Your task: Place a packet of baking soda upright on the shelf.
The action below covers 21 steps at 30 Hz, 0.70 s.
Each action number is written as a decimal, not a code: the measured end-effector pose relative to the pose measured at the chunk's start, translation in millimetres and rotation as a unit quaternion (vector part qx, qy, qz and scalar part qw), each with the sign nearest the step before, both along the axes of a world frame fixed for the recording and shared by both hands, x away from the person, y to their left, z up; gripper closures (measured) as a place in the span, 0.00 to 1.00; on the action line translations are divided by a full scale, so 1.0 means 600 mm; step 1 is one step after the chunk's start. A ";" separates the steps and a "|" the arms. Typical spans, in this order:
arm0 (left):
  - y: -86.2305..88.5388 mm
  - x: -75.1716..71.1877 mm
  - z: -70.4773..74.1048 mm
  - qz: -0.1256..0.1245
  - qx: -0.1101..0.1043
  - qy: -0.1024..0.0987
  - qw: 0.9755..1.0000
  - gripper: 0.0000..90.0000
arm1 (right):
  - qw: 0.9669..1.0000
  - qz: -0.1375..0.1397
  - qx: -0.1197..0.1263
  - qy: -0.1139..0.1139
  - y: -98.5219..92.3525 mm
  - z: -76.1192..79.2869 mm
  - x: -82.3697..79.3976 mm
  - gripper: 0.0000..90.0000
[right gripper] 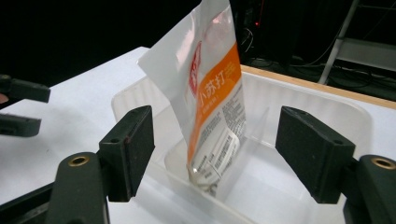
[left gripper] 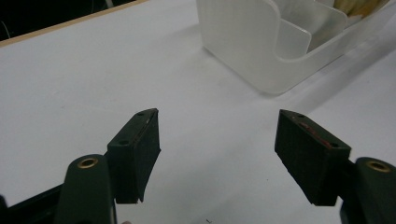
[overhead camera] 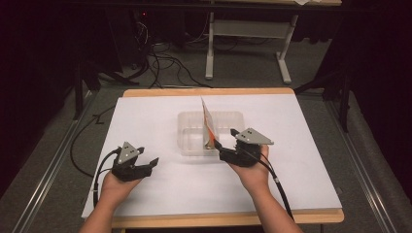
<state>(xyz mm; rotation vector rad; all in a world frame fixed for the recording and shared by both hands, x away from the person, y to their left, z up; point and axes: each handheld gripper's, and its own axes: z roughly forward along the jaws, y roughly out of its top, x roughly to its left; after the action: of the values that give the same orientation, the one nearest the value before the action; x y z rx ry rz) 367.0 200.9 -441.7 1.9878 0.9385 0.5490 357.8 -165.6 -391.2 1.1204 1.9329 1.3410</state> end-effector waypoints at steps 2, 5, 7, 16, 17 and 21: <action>0.001 0.000 -0.001 0.002 0.000 0.000 1.000 0.35 | 1.000 0.002 0.003 0.000 -0.015 0.003 -0.014 0.32; 0.002 0.000 -0.001 0.003 0.000 0.002 1.000 0.35 | 1.000 0.002 0.006 0.000 -0.035 0.005 -0.030 0.32; 0.003 0.000 -0.001 0.006 -0.002 0.002 1.000 0.35 | 1.000 -0.003 0.007 0.000 -0.053 0.006 -0.042 0.32; 0.003 0.000 -0.006 0.009 0.003 0.009 1.000 0.35 | 0.997 -0.077 -0.023 0.002 -0.183 -0.003 -0.079 0.37; 0.002 0.000 -0.007 0.009 0.004 0.010 1.000 0.35 | 0.996 -0.088 -0.023 0.003 -0.202 -0.007 -0.082 0.37; 0.000 0.001 -0.010 0.007 0.005 0.015 1.000 0.35 | 0.989 -0.142 -0.025 0.011 -0.273 -0.038 -0.103 0.38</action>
<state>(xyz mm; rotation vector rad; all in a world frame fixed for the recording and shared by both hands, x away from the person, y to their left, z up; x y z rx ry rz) 367.7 201.0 -447.5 2.0046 0.9707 0.5346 296.2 -329.6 -414.1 1.3322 1.7330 1.1245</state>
